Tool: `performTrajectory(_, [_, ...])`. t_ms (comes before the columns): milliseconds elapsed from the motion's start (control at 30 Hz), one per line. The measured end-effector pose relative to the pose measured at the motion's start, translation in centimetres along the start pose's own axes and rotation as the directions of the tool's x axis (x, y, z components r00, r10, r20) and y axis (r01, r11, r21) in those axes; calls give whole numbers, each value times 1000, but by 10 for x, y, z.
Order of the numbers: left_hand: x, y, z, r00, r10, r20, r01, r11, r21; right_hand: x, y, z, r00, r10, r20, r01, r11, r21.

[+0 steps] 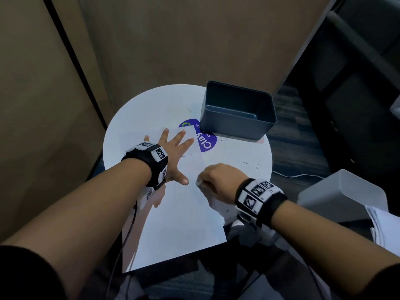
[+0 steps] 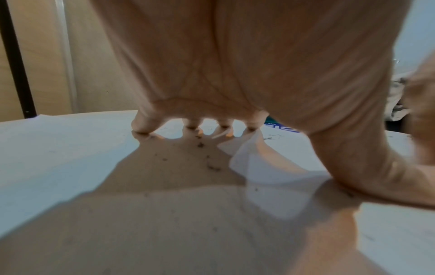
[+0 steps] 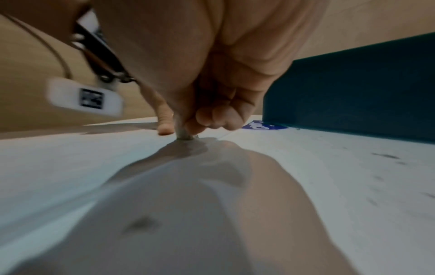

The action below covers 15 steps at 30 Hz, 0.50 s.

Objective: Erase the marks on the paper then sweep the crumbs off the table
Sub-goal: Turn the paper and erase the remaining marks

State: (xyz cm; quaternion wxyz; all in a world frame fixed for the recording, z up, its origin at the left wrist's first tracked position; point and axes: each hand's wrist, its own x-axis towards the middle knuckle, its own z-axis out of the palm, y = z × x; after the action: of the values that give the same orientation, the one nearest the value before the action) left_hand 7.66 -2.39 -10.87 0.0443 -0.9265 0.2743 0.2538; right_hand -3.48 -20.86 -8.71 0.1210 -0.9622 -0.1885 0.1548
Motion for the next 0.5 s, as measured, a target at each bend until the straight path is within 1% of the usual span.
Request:
performTrajectory(67, [-1, 0, 3, 1000, -1, 10, 1, 1000, -7, -14, 0, 4, 997, -23, 80, 24, 1000, -15])
performTrajectory(133, [-1, 0, 3, 1000, -4, 6, 4, 1000, 3, -14, -1, -1, 990, -8, 137, 6, 1000, 10])
performTrajectory(167, [-1, 0, 1, 1000, -6, -1, 6, 1000, 8, -8, 2, -6, 993, 8, 119, -13, 999, 35])
performTrajectory(267, [2, 0, -4, 1000, -3, -9, 3, 1000, 5, 20, 11, -23, 997, 58, -50, -58, 998, 7])
performTrajectory(300, [2, 1, -4, 1000, -1, -5, 1, 1000, 4, 27, 11, -23, 995, 58, -85, -58, 998, 3])
performTrajectory(367, [1, 1, 0, 1000, -4, 0, 4, 1000, 11, 29, 7, -15, 994, 57, -93, -57, 998, 2])
performTrajectory(433, [2, 0, 3, 1000, -3, -11, 3, 1000, 9, 15, 2, -4, 996, 53, -73, -53, 999, -4])
performTrajectory(500, [1, -1, 4, 1000, -7, -11, 7, 1000, 1, -3, 0, 1, 999, 35, 6, -35, 999, -10])
